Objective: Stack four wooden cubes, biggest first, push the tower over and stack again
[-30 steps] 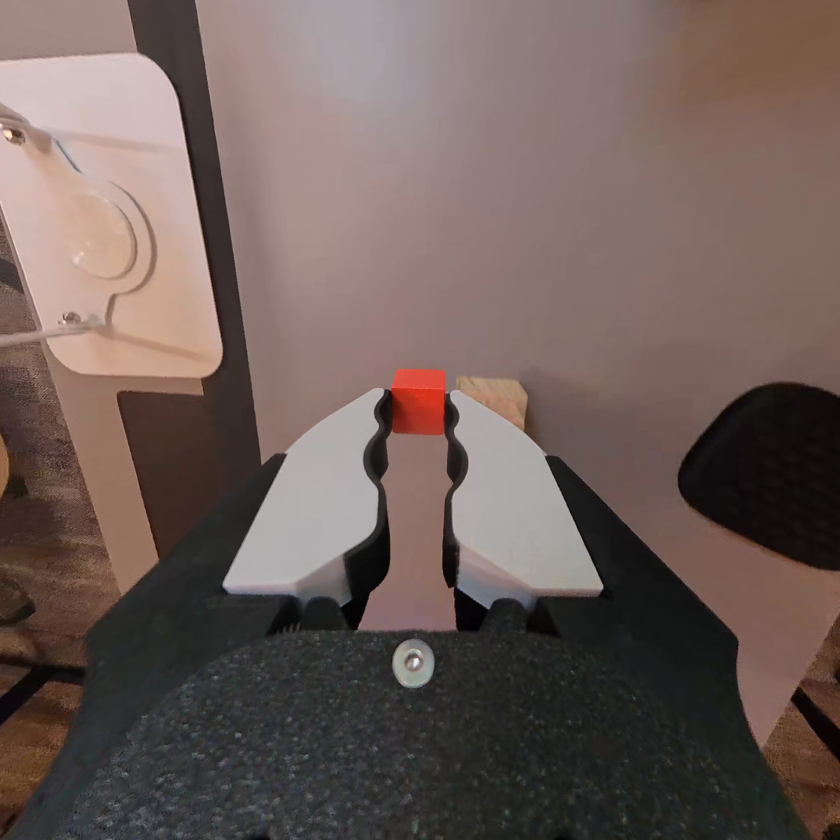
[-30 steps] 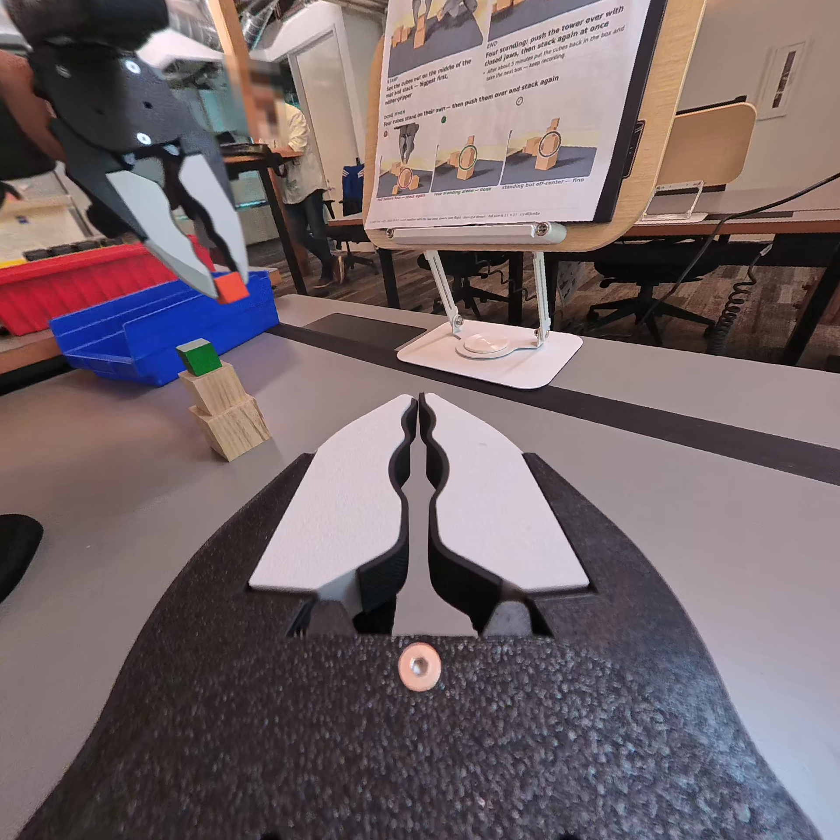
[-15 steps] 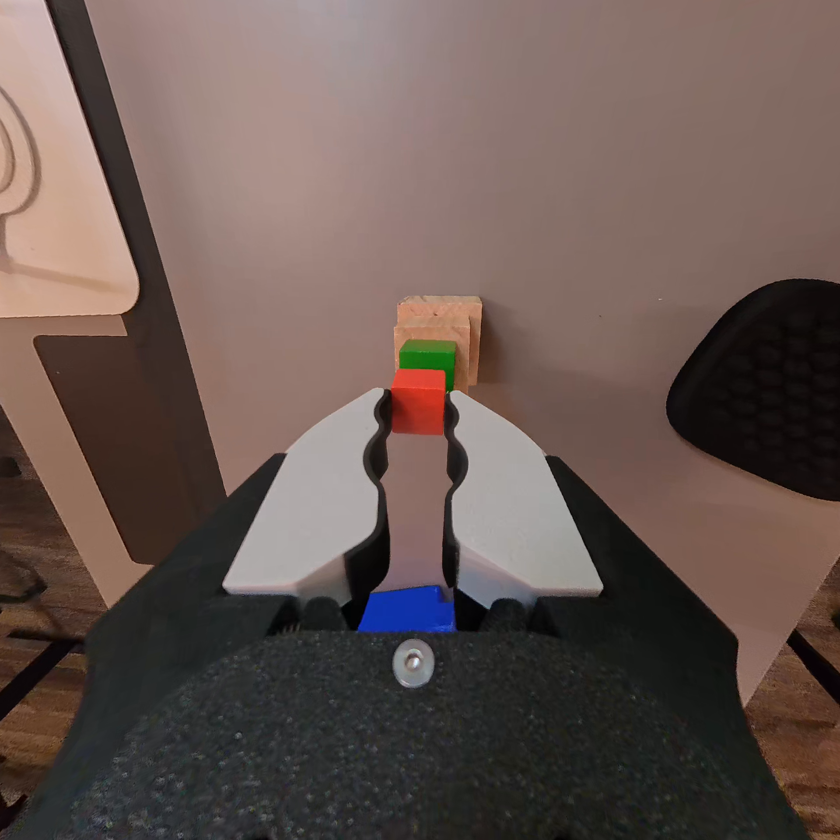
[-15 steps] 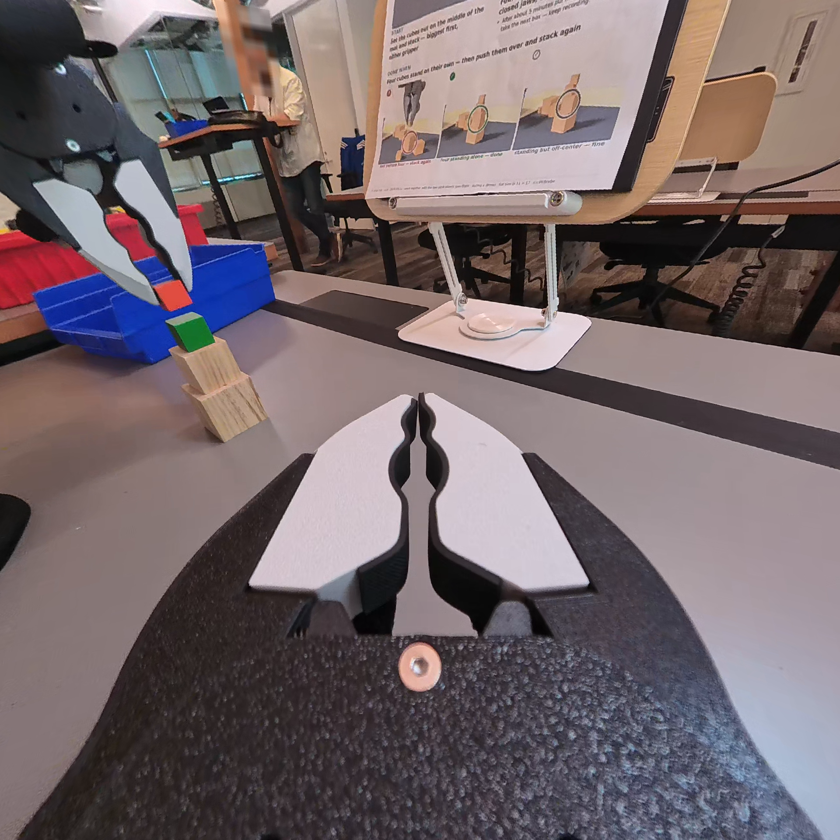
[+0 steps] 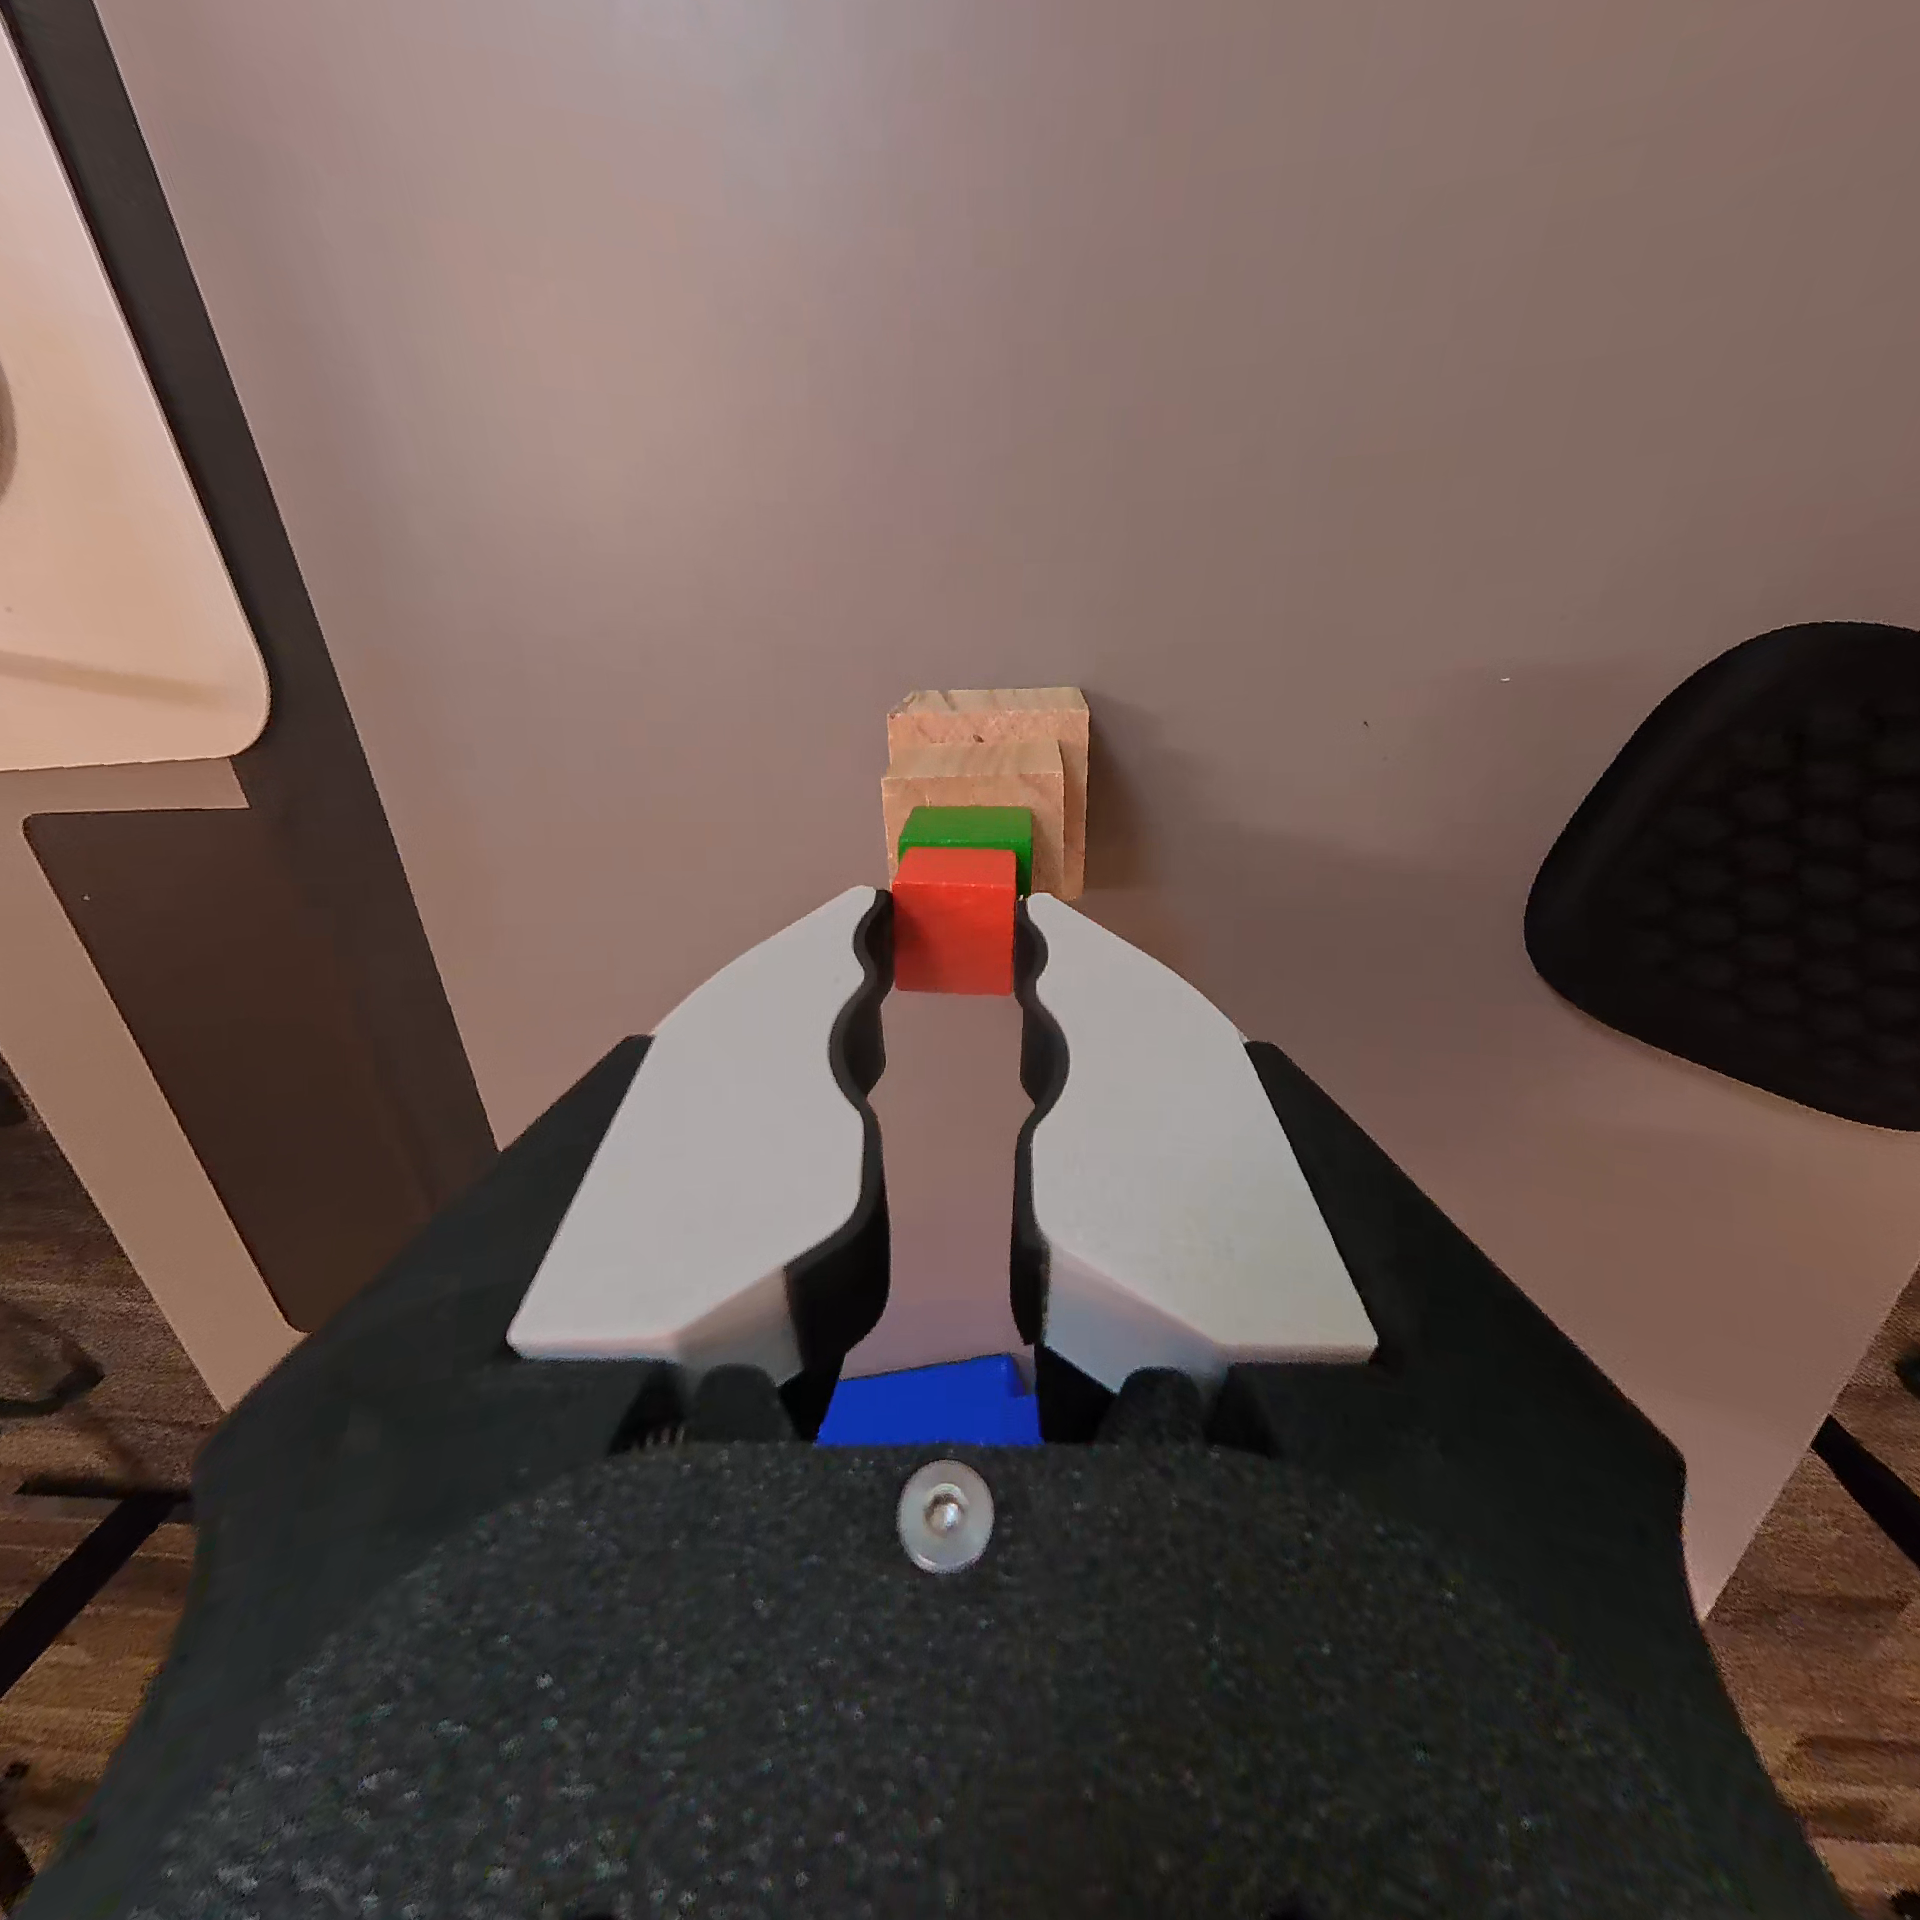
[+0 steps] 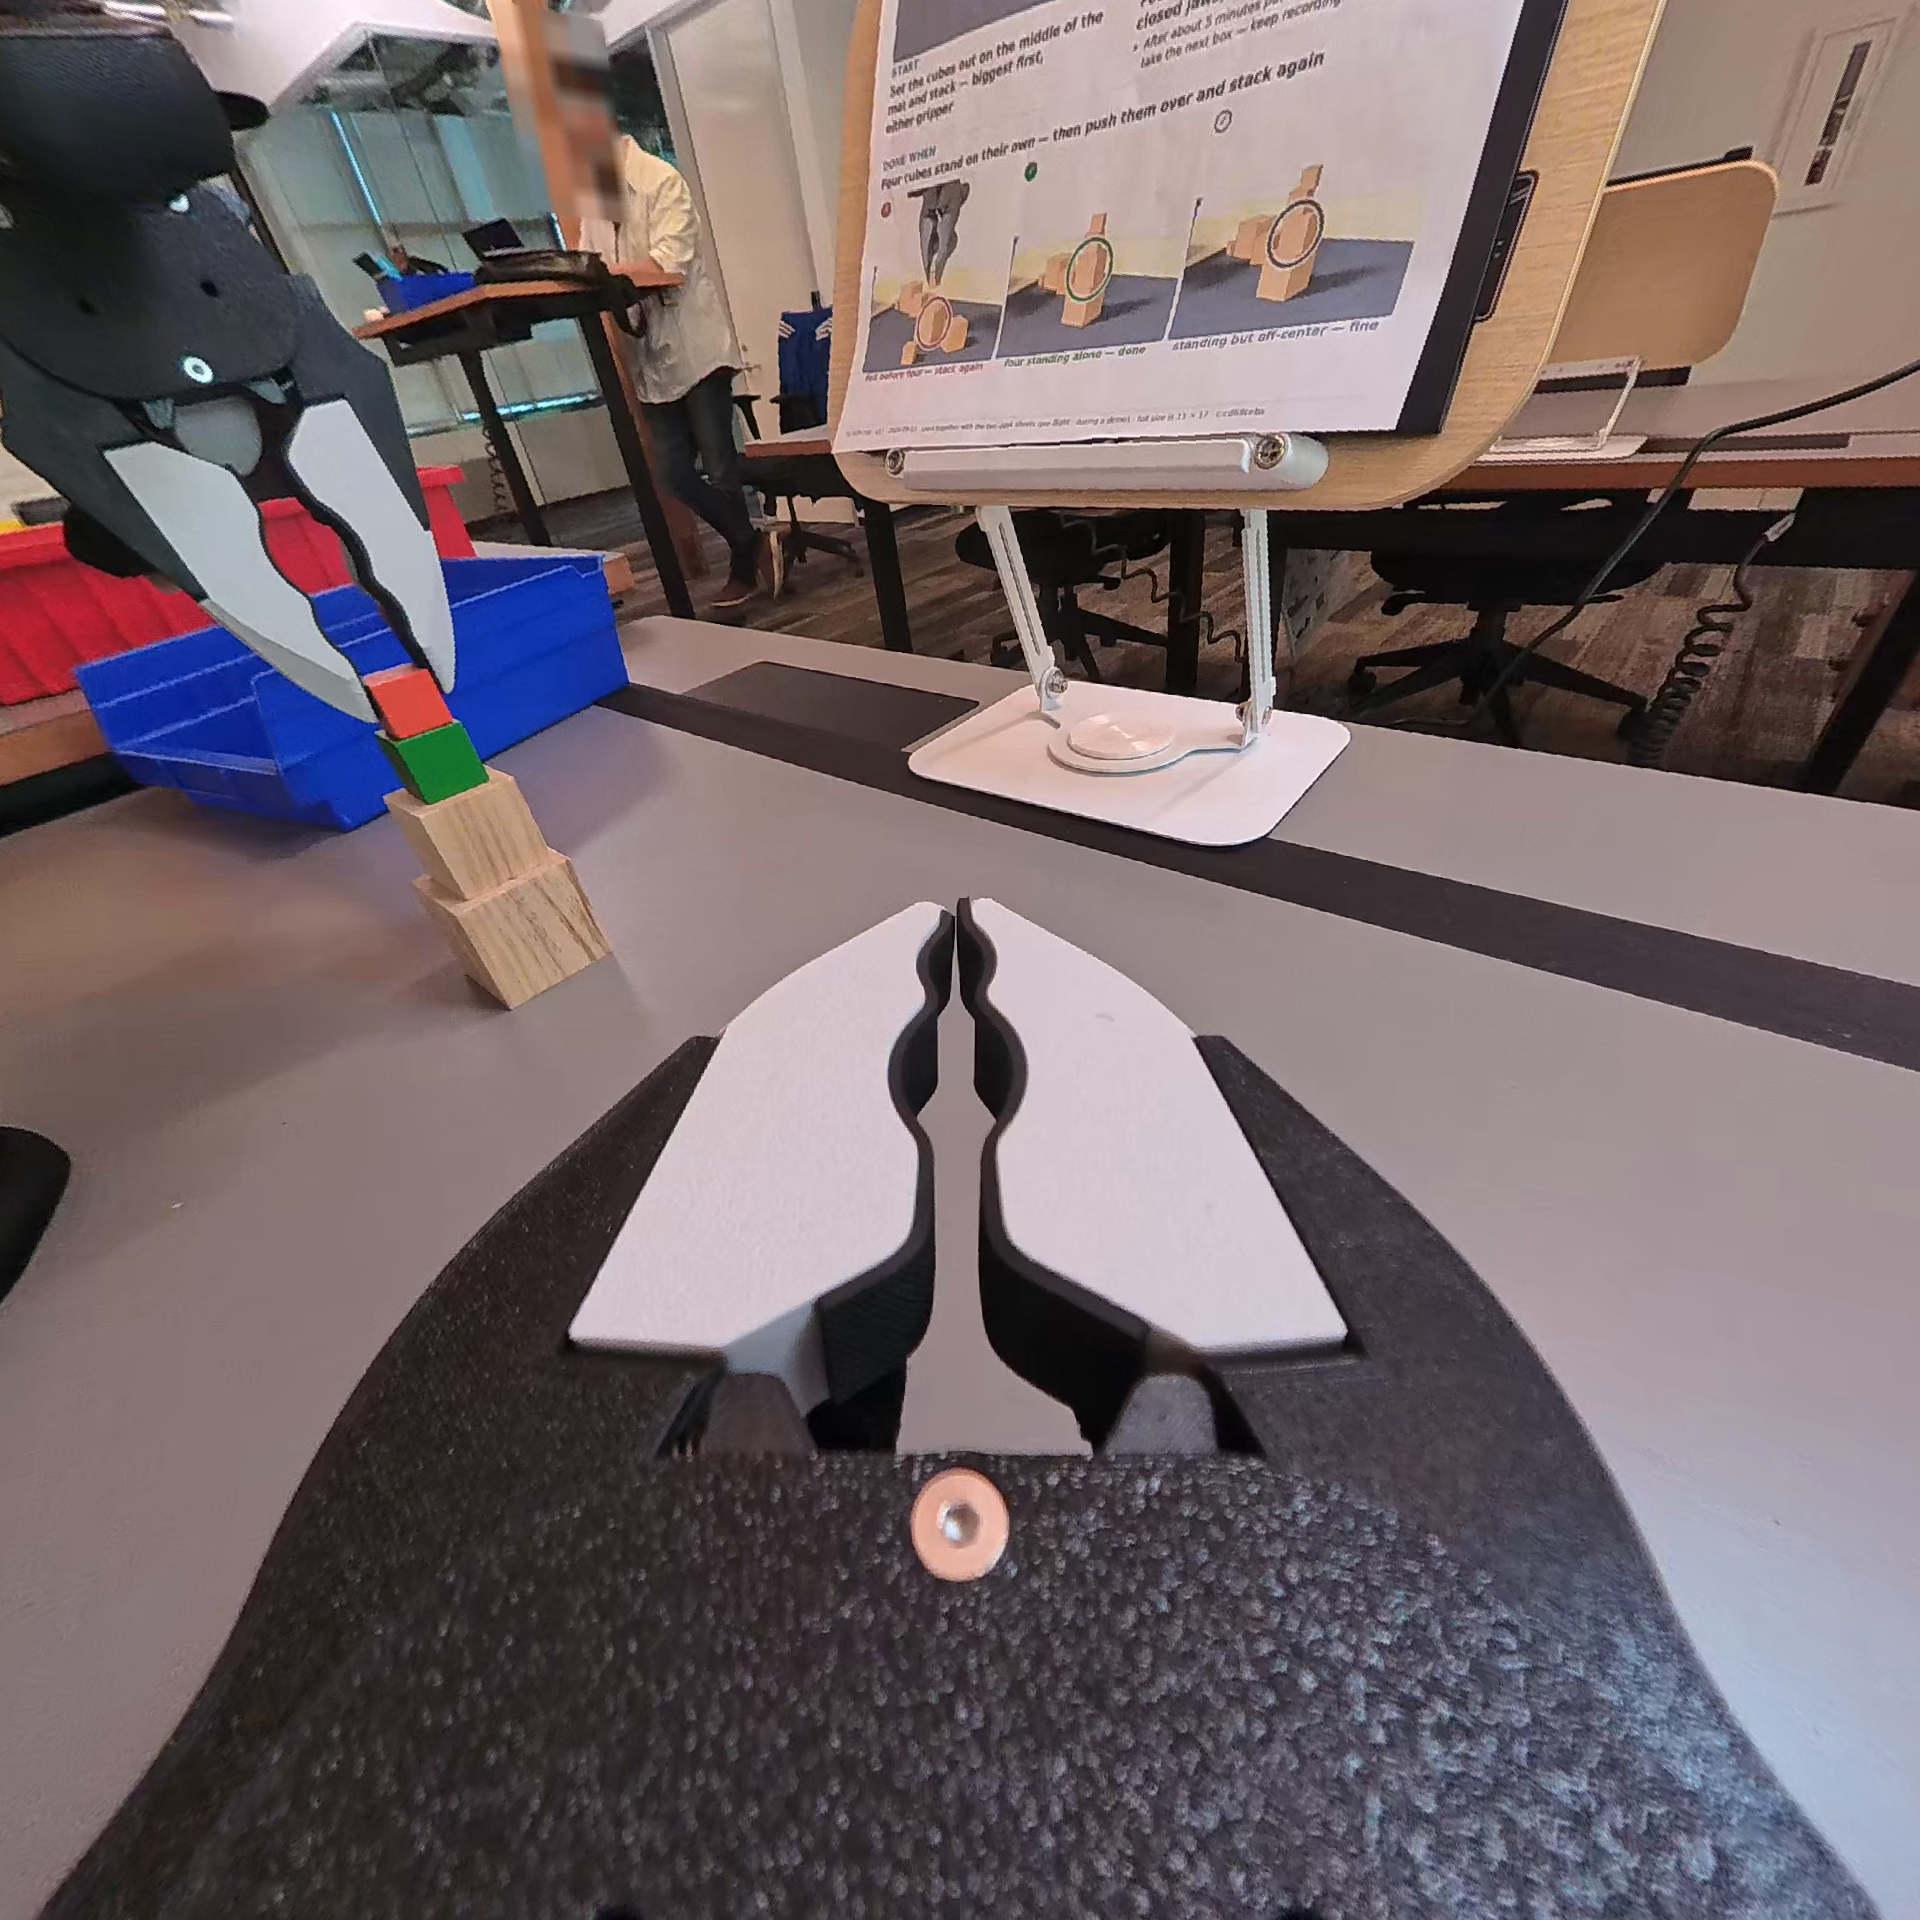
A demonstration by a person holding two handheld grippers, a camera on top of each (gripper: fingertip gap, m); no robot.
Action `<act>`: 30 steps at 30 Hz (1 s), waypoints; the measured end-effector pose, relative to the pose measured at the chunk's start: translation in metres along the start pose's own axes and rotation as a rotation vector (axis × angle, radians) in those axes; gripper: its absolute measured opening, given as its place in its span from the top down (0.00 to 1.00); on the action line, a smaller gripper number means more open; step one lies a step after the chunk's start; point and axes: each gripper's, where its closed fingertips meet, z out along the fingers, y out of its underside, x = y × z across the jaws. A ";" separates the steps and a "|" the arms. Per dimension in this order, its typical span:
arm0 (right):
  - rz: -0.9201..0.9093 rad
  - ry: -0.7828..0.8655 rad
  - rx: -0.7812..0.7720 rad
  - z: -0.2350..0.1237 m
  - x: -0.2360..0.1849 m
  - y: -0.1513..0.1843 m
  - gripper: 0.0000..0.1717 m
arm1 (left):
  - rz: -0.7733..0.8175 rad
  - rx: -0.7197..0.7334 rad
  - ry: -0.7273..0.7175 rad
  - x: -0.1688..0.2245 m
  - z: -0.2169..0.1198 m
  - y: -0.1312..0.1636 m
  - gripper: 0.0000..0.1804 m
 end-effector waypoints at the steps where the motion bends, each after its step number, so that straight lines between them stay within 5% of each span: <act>1: 0.000 -0.001 0.000 0.000 0.000 0.000 1.00 | 0.001 0.002 -0.001 0.000 0.000 0.000 0.88; 19: -0.001 0.005 0.008 -0.002 0.002 -0.002 1.00 | -0.025 0.060 -0.020 0.001 -0.014 0.002 0.83; 23: -0.012 0.042 0.053 -0.008 0.007 -0.012 1.00 | -0.096 0.332 -0.083 0.000 -0.048 -0.013 0.82; 25: -0.018 0.070 0.078 -0.012 0.011 -0.018 1.00 | -0.157 0.504 -0.179 -0.006 -0.067 -0.017 0.89; 27: -0.021 0.097 0.097 -0.015 0.015 -0.022 1.00 | -0.265 0.689 -0.330 -0.018 -0.086 -0.016 1.00; 30: -0.024 0.123 0.108 -0.017 0.019 -0.024 1.00 | -0.526 0.991 -0.693 -0.041 -0.120 0.007 1.00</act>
